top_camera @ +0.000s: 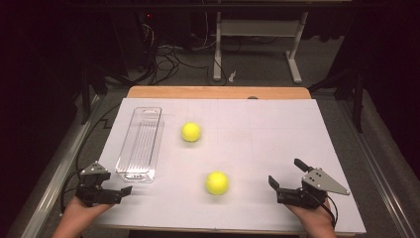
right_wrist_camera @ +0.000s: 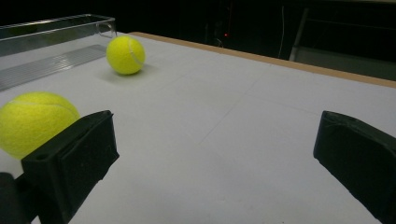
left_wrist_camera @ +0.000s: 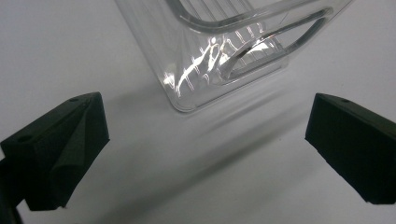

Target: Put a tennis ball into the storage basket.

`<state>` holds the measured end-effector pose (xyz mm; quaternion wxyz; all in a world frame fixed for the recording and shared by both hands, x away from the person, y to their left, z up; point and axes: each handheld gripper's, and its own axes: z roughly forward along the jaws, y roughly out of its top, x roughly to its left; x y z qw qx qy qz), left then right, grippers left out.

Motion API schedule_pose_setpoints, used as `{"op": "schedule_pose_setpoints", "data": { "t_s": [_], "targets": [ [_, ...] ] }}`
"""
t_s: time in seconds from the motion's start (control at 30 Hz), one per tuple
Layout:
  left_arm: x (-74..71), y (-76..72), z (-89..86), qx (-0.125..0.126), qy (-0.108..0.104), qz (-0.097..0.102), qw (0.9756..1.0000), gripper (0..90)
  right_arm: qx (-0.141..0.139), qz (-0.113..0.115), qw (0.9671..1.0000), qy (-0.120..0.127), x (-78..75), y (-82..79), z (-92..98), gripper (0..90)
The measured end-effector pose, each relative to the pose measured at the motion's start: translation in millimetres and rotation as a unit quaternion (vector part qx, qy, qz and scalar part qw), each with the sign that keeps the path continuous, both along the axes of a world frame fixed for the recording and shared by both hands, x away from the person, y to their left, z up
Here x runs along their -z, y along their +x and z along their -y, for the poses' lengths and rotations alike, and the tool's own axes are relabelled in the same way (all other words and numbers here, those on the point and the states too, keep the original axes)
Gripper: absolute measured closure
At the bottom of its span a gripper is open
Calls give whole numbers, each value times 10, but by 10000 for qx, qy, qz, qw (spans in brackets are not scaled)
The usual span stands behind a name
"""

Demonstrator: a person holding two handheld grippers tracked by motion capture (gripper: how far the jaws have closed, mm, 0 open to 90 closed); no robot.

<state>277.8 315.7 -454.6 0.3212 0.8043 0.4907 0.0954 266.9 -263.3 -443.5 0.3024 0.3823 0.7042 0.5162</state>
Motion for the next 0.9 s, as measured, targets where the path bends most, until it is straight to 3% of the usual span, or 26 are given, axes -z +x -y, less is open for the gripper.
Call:
{"op": "schedule_pose_setpoints", "data": {
  "t_s": [0.2,0.4,0.53,0.7,0.9],
  "targets": [
    [-81,0,37,-69,-163,-228,9996,6,-8,-11,10000,45,-3,-15,1,1],
    [-129,18,44,-154,210,-554,9981,6,-5,-6,10000,75,2,5,56,1],
    [-122,30,40,-259,108,-680,9973,6,23,1,9999,145,-7,6,87,1],
    [-104,53,96,-88,347,-943,9949,6,5,37,9999,118,-21,-16,66,1],
    [-127,95,109,-97,421,-1216,9916,6,-13,23,9999,107,-12,-14,50,1]
  ]
}}
